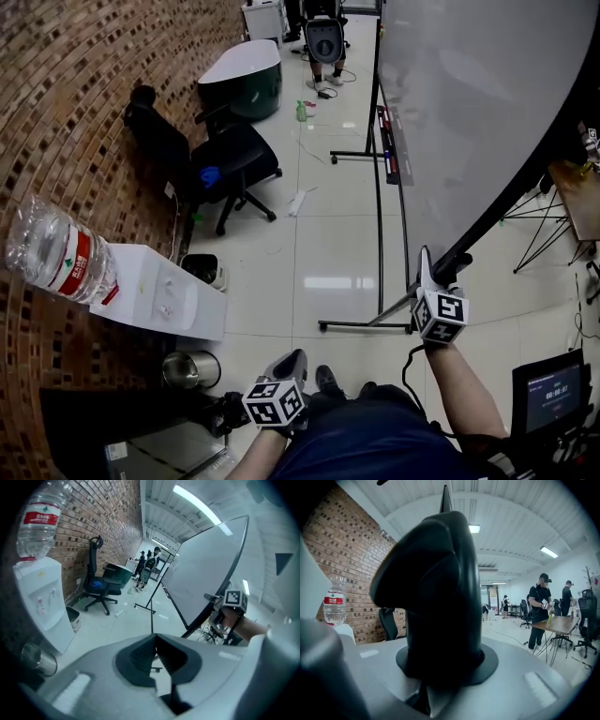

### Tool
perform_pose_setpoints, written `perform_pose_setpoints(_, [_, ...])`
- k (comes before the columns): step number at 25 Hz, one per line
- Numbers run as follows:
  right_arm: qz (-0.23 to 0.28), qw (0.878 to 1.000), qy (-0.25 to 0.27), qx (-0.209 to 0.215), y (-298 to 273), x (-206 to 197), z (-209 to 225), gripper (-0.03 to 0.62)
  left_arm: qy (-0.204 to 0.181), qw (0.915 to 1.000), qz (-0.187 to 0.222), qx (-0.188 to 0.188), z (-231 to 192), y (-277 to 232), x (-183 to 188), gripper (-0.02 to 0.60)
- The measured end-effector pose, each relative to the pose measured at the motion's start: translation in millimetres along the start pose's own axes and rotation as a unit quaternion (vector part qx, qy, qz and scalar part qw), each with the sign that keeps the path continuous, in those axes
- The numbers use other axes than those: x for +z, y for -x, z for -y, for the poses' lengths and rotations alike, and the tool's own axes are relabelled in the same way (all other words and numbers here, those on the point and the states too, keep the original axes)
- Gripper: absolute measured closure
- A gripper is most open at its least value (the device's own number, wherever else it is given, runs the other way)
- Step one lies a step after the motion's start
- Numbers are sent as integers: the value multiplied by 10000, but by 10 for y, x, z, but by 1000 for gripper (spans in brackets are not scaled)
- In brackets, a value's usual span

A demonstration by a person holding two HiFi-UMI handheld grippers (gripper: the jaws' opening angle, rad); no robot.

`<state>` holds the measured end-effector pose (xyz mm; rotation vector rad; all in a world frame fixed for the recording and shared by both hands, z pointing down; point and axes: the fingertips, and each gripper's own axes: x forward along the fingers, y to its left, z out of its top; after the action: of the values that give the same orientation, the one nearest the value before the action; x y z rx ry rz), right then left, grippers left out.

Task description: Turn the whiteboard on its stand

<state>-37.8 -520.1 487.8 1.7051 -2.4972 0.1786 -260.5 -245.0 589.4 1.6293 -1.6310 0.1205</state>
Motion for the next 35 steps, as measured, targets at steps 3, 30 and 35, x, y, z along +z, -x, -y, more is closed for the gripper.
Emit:
perform_pose_setpoints(3, [-41,10000,36,-38,157,-48,-43,474,-39,9997,113,201,40,156,-38,575])
perform_pose_setpoints(30, [143,9998,133,45,2046,-320,763,500,-92,9994,-208,-280,750,950,-1501,575])
perform_pose_setpoints(35, [165,9998,128,11,2417,-311,712,499,87,9982,-417,-410,655,1229,-1906,575])
